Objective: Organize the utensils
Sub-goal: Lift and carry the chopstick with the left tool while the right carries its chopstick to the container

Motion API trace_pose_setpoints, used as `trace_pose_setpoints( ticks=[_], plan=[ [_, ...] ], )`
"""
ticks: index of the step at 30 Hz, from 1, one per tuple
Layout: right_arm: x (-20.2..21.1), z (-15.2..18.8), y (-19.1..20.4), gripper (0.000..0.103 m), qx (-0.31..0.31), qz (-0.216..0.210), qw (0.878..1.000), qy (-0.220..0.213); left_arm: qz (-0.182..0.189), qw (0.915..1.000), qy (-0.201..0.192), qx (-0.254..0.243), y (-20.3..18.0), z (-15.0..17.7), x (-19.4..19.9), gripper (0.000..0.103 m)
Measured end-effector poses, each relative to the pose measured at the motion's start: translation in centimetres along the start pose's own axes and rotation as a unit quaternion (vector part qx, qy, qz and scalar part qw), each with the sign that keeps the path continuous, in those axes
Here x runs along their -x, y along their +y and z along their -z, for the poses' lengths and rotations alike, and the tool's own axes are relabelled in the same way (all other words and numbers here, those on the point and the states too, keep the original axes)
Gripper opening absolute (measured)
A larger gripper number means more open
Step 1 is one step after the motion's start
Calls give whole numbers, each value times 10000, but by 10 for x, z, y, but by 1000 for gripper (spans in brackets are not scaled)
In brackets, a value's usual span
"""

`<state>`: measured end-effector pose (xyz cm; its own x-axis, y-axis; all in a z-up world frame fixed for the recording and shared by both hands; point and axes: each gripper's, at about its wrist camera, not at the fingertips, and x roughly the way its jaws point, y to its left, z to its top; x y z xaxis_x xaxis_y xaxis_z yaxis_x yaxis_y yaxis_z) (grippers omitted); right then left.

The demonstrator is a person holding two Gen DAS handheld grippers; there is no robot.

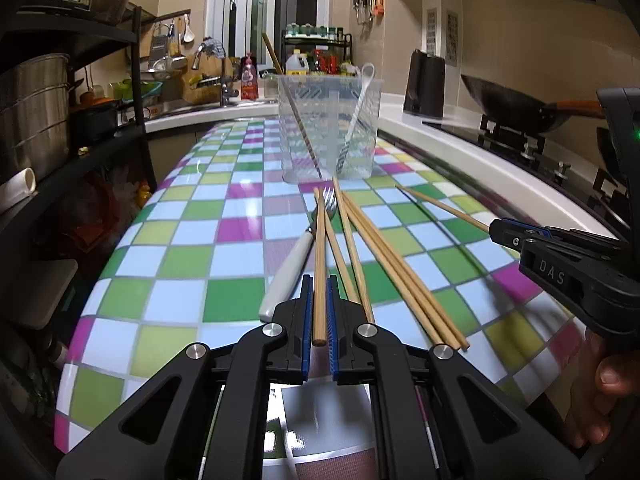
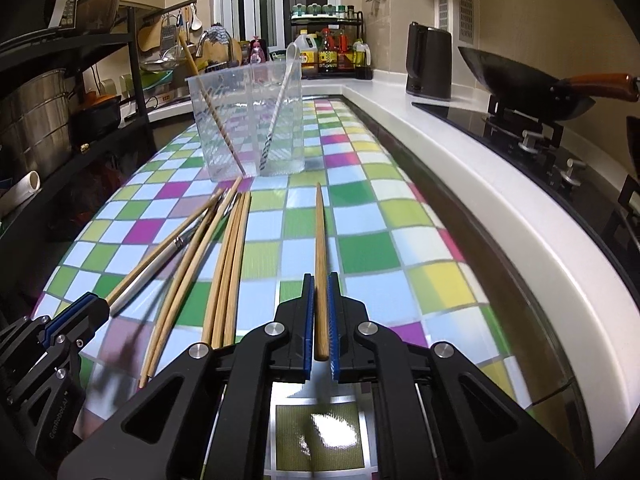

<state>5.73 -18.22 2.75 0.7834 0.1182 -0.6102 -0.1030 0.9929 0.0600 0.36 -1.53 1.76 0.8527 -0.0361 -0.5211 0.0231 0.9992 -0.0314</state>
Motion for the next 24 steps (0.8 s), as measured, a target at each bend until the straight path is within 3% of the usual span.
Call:
trace_pose_setpoints(
  ticks=[11, 24],
  plan=[
    [28, -33, 7, 7, 303, 122, 9984, -461, 46, 9972, -730, -156, 1, -22, 27, 7],
    [54, -72, -2, 7, 385, -6, 9952, -905, 173, 9932, -1133, -183, 10, -65, 36, 7]
  ],
)
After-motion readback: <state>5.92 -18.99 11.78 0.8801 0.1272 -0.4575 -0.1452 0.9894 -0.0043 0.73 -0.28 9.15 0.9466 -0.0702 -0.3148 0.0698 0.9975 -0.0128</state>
